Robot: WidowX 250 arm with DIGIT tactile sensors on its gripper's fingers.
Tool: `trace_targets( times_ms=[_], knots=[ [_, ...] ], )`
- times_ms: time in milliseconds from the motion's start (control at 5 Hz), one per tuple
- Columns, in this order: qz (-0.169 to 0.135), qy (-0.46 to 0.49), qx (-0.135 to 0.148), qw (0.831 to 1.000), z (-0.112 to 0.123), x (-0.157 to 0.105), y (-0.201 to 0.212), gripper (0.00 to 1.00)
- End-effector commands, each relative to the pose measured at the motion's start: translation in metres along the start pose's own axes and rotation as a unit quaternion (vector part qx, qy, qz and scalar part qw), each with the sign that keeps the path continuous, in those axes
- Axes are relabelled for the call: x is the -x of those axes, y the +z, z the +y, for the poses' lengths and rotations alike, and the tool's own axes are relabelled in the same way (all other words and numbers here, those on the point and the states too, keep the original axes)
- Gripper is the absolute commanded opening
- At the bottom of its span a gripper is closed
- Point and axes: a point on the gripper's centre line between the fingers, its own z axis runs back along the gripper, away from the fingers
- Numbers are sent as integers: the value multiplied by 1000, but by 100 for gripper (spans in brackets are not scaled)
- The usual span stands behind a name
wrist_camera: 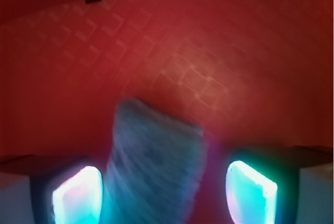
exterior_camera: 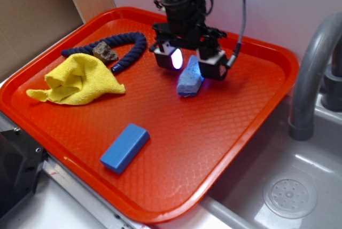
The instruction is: Grab the blue sponge.
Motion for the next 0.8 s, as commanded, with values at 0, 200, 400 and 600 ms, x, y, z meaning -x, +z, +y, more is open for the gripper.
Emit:
trace_targets(
  times_ms=[0, 200, 400, 600],
  knots=[
    [-1, -37, -1, 999, -37, 32, -11, 67],
    [-7, -38, 1, 999, -37, 35, -10, 0],
    [-29, -38, -20, 999, -30, 38, 9, 0],
    [-47, -37, -10, 998, -9, 38, 52, 0]
  ],
)
